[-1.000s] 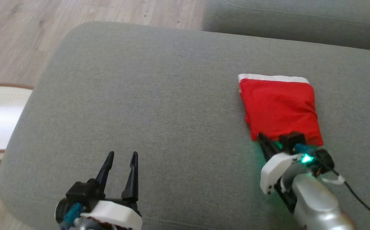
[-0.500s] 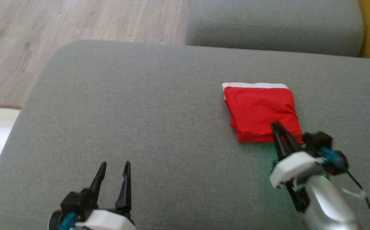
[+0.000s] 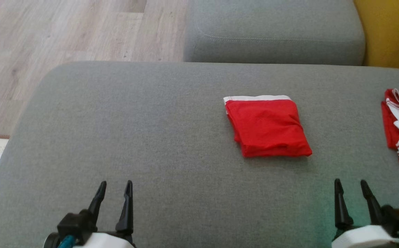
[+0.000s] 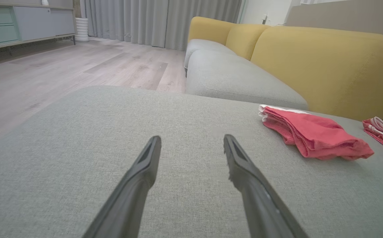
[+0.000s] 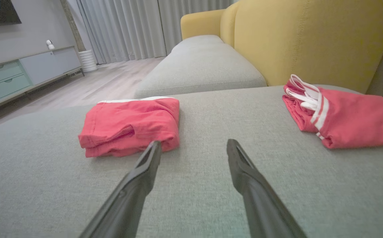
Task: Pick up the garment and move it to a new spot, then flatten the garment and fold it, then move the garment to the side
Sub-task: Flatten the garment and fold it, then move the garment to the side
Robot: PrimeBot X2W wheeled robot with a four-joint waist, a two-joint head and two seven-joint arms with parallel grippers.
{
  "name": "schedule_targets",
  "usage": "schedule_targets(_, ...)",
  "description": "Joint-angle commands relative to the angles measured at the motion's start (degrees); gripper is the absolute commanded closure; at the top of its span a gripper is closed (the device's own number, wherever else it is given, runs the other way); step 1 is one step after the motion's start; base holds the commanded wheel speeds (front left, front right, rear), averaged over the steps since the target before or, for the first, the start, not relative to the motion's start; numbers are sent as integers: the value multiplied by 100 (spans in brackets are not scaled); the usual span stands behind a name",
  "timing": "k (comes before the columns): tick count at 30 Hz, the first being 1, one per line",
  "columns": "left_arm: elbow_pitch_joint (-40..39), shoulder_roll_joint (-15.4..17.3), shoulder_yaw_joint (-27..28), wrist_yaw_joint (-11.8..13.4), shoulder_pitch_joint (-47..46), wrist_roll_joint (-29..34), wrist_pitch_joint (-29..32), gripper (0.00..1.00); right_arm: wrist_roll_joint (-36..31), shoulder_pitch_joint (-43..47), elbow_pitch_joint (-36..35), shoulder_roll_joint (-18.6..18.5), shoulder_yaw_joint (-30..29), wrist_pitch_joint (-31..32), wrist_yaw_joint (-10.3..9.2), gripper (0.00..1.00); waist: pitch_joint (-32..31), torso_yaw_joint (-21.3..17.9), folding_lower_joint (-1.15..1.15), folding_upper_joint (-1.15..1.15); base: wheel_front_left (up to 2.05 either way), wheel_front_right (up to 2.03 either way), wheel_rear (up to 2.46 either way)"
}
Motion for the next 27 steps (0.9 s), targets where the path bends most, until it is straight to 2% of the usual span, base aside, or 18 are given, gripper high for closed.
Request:
schedule_targets(1, -139, -17, 192, -41, -107, 67, -45, 0, -55, -138, -209, -29, 109, -77, 39, 0, -29, -28, 0, 0, 0, 0, 0)
schedule_targets(20, -68, -17, 147, -103, -149, 87, -45, 0, 5, -168, -132, 55, 69, -77, 39, 0, 25, -92, 0, 0, 0, 0, 0)
schedule_targets(24, -73, -17, 111, -100, -181, 72, -45, 0, 230, -538, 32, 19, 189, -8, 39, 0, 111, -42, 0, 0, 0, 0, 0)
schedule_targets(27, -72, -17, 69, -113, -240, 77, -45, 0, 588, -1109, 149, -55, 249, 478, 39, 0, 257, 12, 0, 0, 0, 0, 0)
